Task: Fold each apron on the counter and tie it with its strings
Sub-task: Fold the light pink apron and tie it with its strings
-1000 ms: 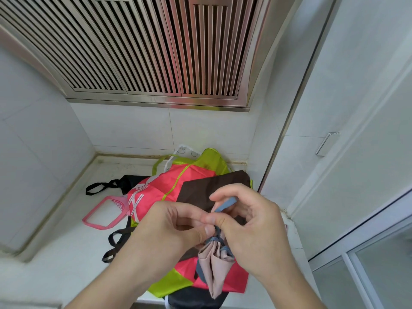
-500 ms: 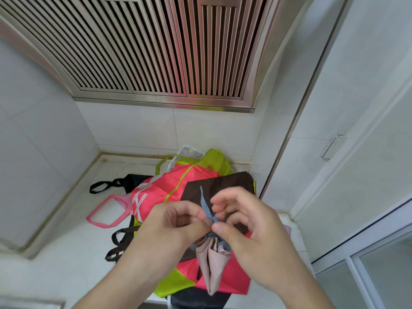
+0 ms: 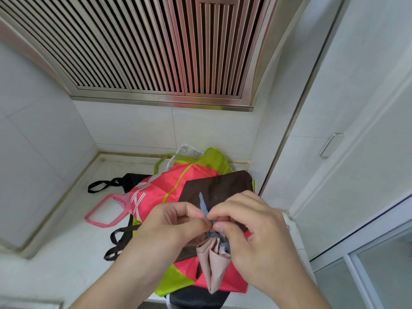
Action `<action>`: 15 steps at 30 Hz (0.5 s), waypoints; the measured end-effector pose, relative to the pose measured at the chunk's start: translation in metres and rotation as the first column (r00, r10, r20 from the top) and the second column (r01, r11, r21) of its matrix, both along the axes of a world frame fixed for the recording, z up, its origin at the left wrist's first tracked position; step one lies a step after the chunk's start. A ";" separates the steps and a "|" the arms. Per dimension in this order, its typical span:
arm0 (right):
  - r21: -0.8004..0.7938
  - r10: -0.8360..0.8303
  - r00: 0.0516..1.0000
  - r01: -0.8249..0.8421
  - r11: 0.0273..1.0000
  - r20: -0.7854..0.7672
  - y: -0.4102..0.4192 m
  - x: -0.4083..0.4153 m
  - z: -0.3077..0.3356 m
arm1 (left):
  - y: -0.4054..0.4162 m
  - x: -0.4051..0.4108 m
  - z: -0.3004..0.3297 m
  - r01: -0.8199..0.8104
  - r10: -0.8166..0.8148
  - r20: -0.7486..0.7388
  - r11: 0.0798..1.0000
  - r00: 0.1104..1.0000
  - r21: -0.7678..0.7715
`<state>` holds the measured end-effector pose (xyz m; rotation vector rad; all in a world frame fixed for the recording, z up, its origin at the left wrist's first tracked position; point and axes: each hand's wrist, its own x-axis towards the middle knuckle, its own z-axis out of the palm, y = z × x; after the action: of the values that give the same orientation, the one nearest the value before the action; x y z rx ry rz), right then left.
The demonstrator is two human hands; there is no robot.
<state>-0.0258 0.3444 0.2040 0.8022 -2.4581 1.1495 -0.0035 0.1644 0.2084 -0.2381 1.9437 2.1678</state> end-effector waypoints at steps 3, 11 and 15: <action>0.002 -0.018 0.999 0.019 1.000 -0.042 -0.001 0.000 -0.003 | 0.000 0.001 0.000 -0.004 0.004 0.002 1.000 1.000 -0.025; 0.011 -0.079 0.991 0.081 0.997 -0.112 -0.003 0.003 -0.011 | 0.005 0.004 0.001 -0.081 0.066 -0.074 0.974 0.995 -0.213; 0.007 -0.096 0.985 0.098 0.995 -0.146 -0.005 0.006 -0.011 | 0.011 0.007 0.002 -0.146 0.108 -0.139 0.943 0.984 -0.300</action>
<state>-0.0201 0.3399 0.1931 0.7339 -2.3604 1.0033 0.0035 0.1758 0.2106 -0.2962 2.3989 1.9821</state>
